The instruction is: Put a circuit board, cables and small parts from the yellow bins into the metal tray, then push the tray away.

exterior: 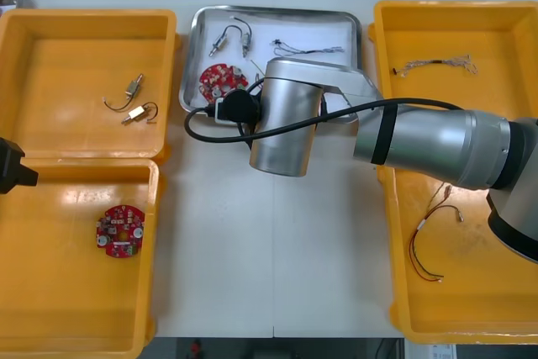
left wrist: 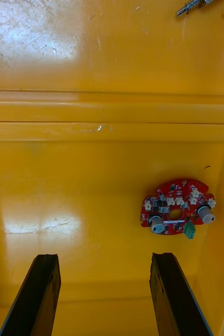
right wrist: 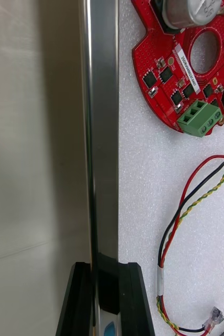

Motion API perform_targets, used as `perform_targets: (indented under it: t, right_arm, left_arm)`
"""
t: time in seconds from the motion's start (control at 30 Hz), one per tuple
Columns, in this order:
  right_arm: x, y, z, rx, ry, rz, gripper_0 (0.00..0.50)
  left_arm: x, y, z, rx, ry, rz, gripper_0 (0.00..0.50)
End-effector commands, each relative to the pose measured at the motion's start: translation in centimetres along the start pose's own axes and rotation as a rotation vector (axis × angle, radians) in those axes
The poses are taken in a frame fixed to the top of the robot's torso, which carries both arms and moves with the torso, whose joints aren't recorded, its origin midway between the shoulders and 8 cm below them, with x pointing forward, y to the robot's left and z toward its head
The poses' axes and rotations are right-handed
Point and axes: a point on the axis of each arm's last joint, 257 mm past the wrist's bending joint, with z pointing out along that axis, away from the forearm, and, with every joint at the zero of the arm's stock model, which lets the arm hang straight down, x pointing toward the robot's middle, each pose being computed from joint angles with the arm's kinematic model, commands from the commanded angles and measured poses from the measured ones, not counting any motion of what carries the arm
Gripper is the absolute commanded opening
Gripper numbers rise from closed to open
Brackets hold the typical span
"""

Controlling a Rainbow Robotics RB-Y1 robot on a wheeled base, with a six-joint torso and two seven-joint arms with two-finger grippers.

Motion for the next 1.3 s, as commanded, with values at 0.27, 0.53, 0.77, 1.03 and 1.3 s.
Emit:
perform_targets:
  t: [0.27,0.53,0.77,1.03,1.3]
  right_arm:
    - [-2.4,-5.8,0.2,0.105,-0.074,-0.086,0.0]
    - [-2.8,-7.9,1.1,0.143,-0.083,-0.1,0.0]
    - [-3.0,-8.4,1.7,0.151,-0.09,-0.105,0.0]
    - [-3.1,-8.4,1.6,0.149,-0.092,-0.101,0.486]
    - [-4.0,-7.0,-0.6,0.051,-0.089,-0.026,0.5]
  left_arm:
    - [-0.6,1.1,-1.5,-0.039,-0.034,0.037,0.5]
    - [-0.6,1.1,-1.5,-0.039,-0.034,0.037,0.5]
    - [-0.6,1.1,-1.5,-0.039,-0.034,0.037,0.5]
    - [-0.6,1.1,-1.5,-0.039,-0.034,0.037,0.5]
    - [-0.6,1.1,-1.5,-0.039,-0.034,0.037,0.5]
